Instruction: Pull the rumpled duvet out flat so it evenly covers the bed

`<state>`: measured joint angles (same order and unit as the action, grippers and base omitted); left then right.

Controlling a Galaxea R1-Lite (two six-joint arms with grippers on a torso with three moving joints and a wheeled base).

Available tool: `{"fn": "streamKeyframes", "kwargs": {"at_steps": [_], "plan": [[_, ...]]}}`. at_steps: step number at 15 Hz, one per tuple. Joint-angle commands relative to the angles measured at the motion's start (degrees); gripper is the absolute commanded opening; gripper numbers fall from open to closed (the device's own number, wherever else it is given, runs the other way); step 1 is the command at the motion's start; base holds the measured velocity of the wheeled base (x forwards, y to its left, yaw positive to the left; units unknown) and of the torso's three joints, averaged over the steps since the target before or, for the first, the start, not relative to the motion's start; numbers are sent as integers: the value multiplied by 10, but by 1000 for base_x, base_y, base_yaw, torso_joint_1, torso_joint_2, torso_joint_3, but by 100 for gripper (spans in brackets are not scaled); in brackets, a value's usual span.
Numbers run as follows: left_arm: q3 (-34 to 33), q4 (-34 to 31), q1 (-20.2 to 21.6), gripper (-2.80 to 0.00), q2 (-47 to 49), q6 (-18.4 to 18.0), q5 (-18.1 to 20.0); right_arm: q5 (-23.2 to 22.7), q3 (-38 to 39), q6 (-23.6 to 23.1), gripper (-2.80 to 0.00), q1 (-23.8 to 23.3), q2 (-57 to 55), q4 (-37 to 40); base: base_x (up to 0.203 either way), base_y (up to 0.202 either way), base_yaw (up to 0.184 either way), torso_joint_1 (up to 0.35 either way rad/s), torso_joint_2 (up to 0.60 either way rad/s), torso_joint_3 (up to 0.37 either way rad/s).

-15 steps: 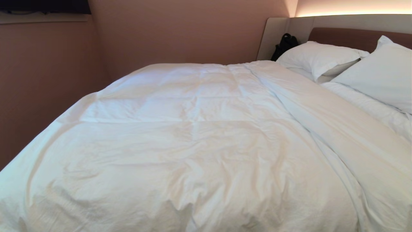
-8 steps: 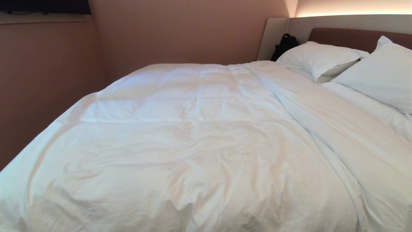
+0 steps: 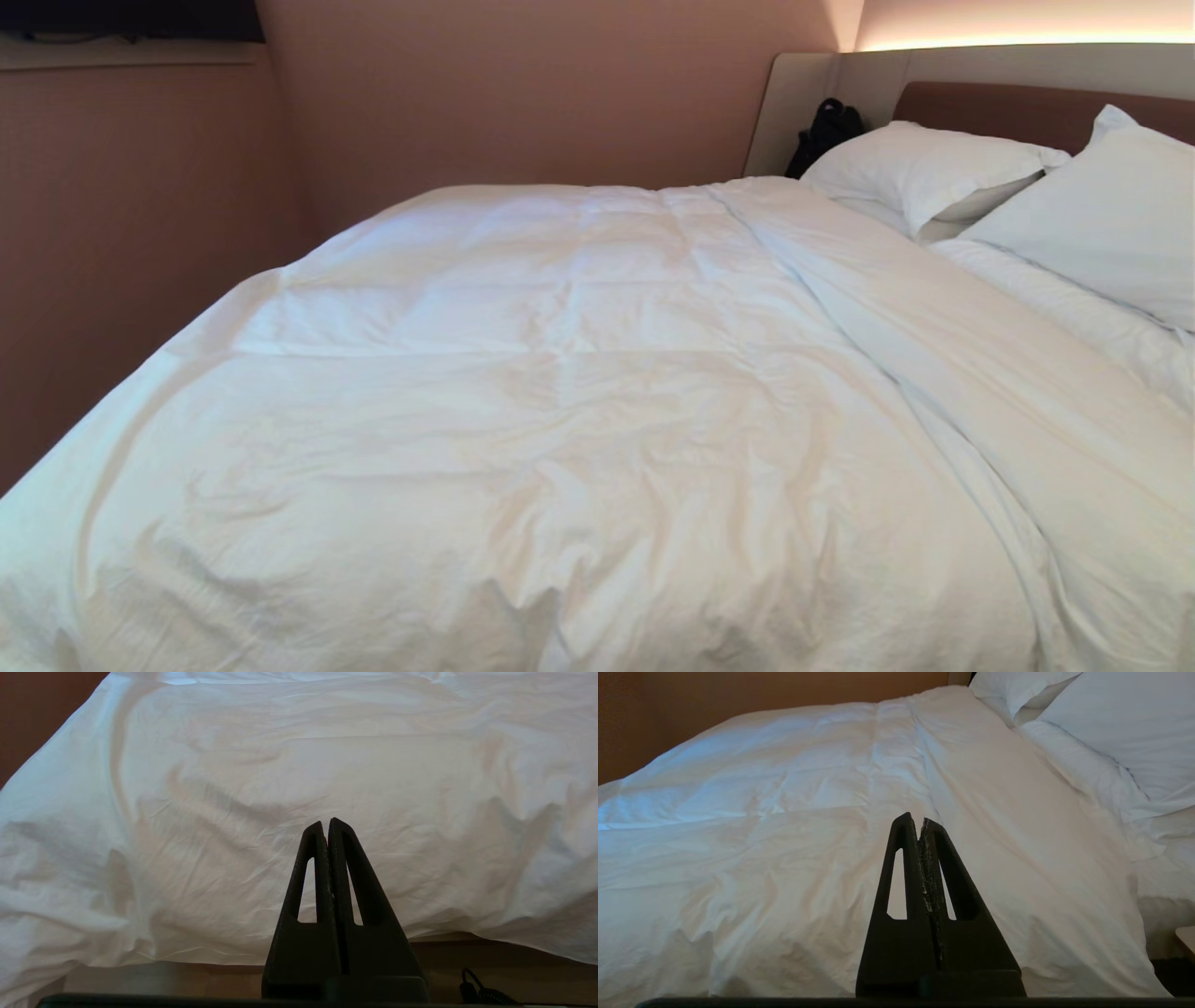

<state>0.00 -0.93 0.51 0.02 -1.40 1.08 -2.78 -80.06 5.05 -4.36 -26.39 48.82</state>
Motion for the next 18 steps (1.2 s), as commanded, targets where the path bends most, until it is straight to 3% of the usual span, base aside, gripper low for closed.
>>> {"fn": "streamKeyframes", "kwargs": {"at_steps": [1, 3, 8, 10, 12, 15, 18], "plan": [[0, 0, 0, -280, 0, 0, 0, 24, 64, -1, -280, -4, 82, -116, 0, 0, 0, 0, 0, 0], [0, 0, 0, -280, 0, 0, 0, 45, 99, -2, -280, 3, 108, -156, 0, 0, 0, 0, 0, 0], [0, 0, 0, -280, 0, 0, 0, 64, 189, -12, -280, 47, 163, -162, 0, 0, 0, 0, 0, 0], [0, 0, 0, -280, 0, 0, 0, 65, 261, -18, -280, 46, 196, -187, 0, 0, 0, 0, 0, 0], [0, 0, 0, -280, 0, 0, 0, 68, 369, -45, -280, 46, 234, -282, 0, 0, 0, 0, 0, 0], [0, 0, 0, -280, 0, 0, 0, 101, 521, -82, -280, 45, 257, -484, 0, 0, 0, 0, 0, 0], [0, 0, 0, -280, 0, 0, 0, 90, 591, -91, -280, 45, 263, -519, 0, 0, 0, 0, 0, 0]]}}
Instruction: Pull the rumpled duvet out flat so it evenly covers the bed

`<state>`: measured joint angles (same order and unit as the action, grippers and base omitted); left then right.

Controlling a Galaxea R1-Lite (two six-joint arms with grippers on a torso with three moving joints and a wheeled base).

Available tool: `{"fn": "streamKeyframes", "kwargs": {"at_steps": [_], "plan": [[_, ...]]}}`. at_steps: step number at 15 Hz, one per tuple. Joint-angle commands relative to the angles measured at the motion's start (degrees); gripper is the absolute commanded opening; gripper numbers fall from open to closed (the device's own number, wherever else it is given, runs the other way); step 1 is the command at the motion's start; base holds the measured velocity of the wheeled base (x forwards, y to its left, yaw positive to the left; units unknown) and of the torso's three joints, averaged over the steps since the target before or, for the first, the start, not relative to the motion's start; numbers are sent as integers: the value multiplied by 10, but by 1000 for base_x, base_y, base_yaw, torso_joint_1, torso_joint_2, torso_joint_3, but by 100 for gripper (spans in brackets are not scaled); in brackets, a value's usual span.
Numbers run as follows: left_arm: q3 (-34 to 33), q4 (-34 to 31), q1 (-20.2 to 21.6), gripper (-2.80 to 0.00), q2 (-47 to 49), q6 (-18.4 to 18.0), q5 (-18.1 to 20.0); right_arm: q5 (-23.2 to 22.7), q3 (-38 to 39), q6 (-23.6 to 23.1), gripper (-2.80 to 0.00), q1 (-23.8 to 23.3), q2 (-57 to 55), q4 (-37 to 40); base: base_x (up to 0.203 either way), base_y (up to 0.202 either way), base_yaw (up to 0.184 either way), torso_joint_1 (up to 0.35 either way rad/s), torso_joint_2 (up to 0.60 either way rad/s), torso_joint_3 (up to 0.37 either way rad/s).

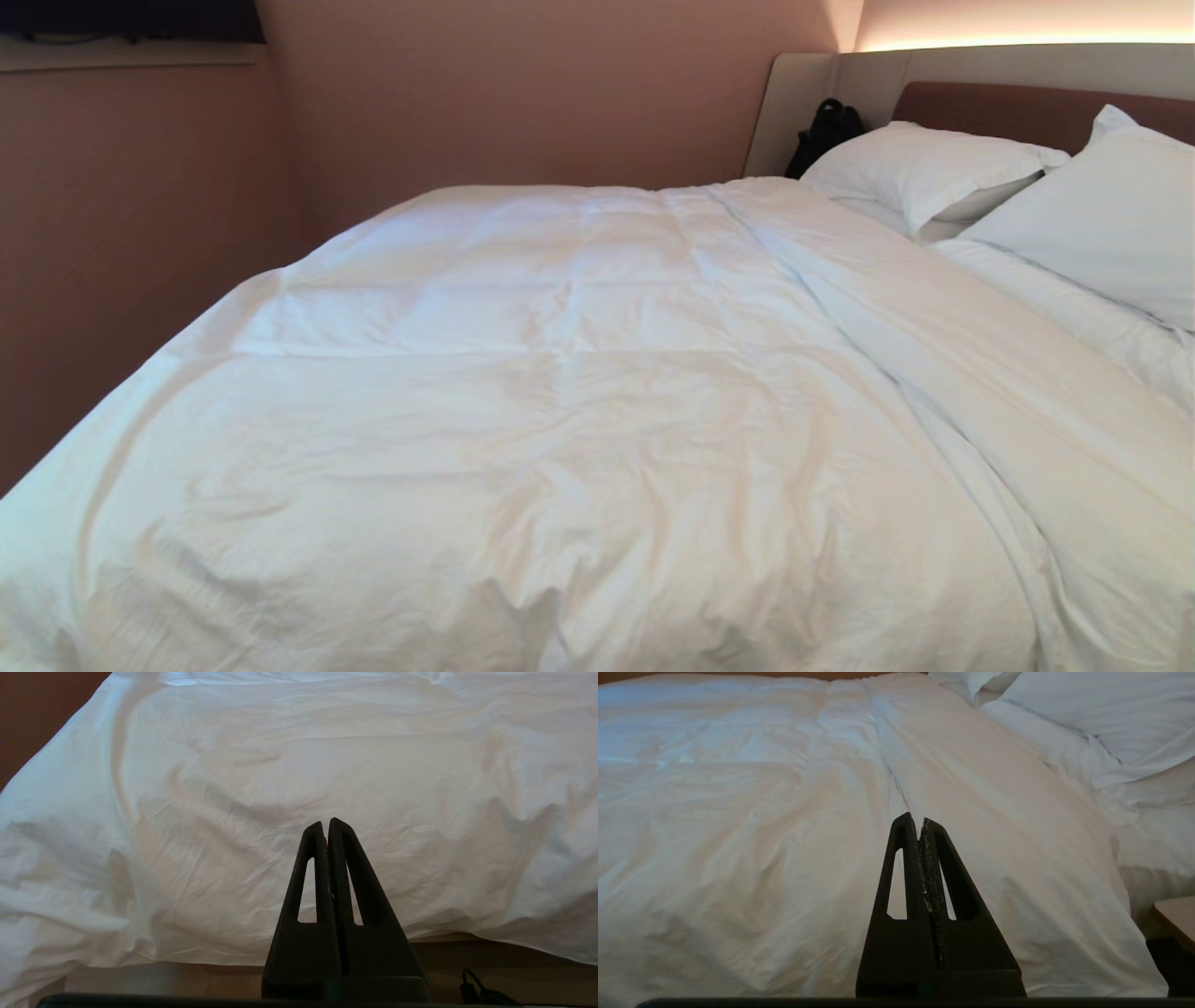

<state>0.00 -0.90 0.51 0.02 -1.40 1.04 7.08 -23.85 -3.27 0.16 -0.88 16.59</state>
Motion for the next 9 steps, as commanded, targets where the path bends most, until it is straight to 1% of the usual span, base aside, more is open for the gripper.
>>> {"fn": "streamKeyframes", "kwargs": {"at_steps": [1, 2, 4, 6, 9], "plan": [[0, -1, 0, -280, 0, 0, 0, -21, 42, -9, -280, 0, 8, -195, 0, 0, 0, 0, 0, 0], [0, 0, 0, -280, 0, 0, 0, -28, 49, -8, -280, 0, 8, -193, 0, 0, 0, 0, 0, 0], [0, 0, 0, -280, 0, 0, 0, -66, 92, -8, -280, 0, 8, -172, 0, 0, 0, 0, 0, 0], [0, -1, 0, -280, 0, 0, 0, -86, 130, -8, -280, 0, 8, -149, 0, 0, 0, 0, 0, 0], [0, -1, 0, -280, 0, 0, 0, -96, 164, -8, -280, 0, 8, -148, 0, 0, 0, 0, 0, 0]]}}
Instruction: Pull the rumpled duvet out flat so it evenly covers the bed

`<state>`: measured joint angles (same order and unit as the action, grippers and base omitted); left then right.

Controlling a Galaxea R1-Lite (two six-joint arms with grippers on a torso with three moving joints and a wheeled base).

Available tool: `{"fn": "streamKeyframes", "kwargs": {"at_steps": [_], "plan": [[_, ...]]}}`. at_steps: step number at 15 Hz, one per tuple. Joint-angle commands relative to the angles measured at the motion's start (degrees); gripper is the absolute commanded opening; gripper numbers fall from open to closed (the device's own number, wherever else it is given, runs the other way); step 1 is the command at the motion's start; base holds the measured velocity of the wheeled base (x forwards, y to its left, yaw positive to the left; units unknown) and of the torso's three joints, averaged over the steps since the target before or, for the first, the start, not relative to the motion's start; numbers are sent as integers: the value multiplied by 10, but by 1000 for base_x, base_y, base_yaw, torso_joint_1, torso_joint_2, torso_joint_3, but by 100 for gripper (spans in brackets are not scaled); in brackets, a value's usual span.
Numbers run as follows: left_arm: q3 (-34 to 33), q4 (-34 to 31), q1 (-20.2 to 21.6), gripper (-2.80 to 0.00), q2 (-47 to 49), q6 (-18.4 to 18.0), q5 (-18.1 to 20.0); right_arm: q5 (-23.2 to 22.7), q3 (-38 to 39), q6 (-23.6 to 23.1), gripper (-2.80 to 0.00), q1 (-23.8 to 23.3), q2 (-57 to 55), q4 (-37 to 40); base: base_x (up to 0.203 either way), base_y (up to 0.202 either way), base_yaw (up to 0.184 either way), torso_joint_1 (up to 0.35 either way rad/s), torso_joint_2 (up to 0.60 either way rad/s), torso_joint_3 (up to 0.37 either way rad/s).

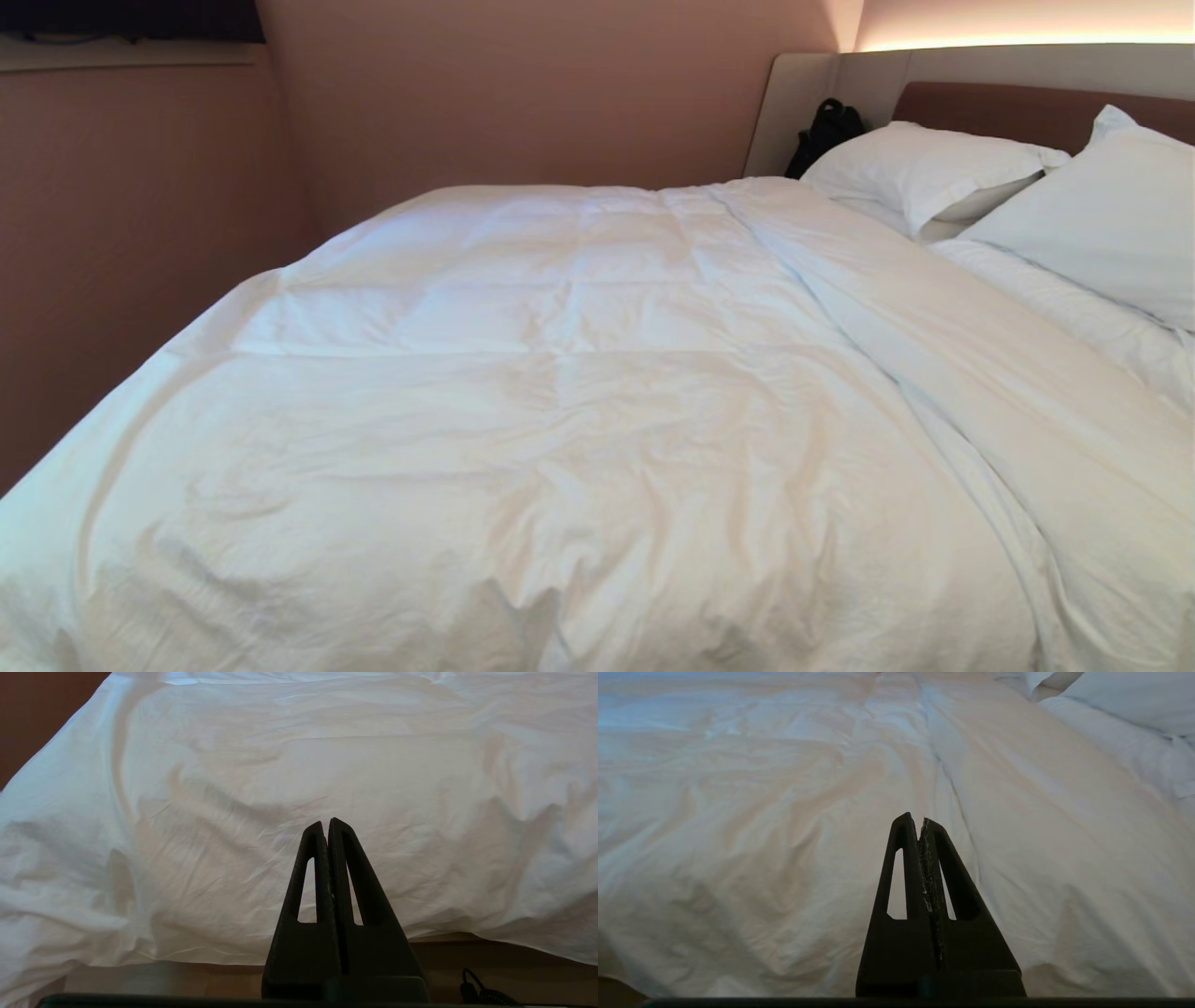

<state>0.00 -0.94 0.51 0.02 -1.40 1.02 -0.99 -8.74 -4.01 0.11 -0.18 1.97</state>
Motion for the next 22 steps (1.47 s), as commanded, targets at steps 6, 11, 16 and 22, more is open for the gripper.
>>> {"fn": "streamKeyframes", "kwargs": {"at_steps": [6, 11, 16, 22], "plan": [[0, 1, 0, -280, 0, 0, 0, -9, 71, 1, -280, 1, 1, -8, 0, 0, 0, 0, 0, 0], [0, 0, 0, -280, 0, 0, 0, -2, 87, 22, -280, 1, 2, -16, 0, 0, 0, 0, 0, 0], [0, 0, 0, -280, 0, 0, 0, 0, 87, 30, -280, 1, 2, -17, 0, 0, 0, 0, 0, 0], [0, 1, 0, -280, 0, 0, 0, 0, 87, 30, -280, 1, 2, -17, 0, 0, 0, 0, 0, 0]]}}
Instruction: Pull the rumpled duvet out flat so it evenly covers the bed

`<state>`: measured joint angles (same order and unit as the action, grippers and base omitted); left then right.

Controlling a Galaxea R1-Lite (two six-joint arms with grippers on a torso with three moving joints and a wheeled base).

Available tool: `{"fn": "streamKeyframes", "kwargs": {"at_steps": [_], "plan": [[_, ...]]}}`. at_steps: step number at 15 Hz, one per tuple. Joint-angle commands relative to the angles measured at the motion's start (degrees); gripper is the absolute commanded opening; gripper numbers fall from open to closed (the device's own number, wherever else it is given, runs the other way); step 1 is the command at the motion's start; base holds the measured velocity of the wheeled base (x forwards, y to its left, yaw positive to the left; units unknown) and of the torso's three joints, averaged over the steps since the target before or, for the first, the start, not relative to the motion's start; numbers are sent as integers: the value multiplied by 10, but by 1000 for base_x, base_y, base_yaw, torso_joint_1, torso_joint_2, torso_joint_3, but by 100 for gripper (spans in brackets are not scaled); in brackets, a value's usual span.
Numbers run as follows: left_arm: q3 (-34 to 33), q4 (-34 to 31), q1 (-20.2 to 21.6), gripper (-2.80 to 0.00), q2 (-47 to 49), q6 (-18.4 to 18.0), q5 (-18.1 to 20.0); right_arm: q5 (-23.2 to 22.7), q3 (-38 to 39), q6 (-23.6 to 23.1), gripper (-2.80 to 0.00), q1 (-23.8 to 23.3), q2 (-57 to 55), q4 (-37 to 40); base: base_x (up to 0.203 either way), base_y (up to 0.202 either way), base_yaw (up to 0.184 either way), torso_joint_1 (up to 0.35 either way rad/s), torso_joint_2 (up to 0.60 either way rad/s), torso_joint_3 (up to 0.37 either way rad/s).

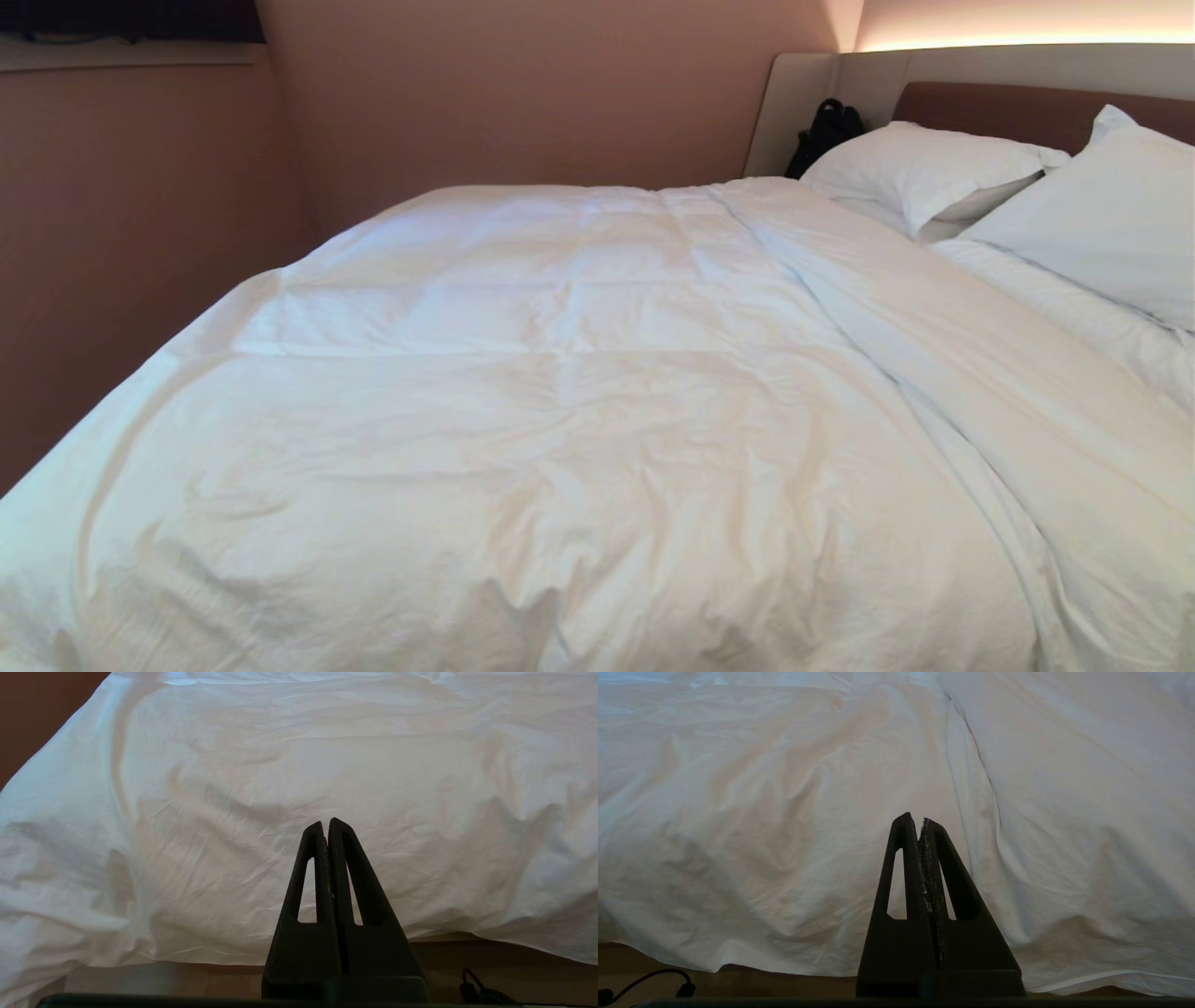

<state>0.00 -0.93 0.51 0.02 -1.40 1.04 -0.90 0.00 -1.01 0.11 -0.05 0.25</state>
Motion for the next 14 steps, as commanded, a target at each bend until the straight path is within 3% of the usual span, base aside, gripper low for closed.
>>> {"fn": "streamKeyframes", "kwargs": {"at_steps": [1, 14], "plan": [[0, 0, 0, -280, 0, 0, 0, -1, 0, 0, -280, 0, 0, 0, 0, 0, 0, 0, 0, 0], [0, -1, 0, -280, 0, -10, 4, -1, 0, 0, -280, 1, 0, 0, 0, 0, 0, 0, 0, 0]]}}
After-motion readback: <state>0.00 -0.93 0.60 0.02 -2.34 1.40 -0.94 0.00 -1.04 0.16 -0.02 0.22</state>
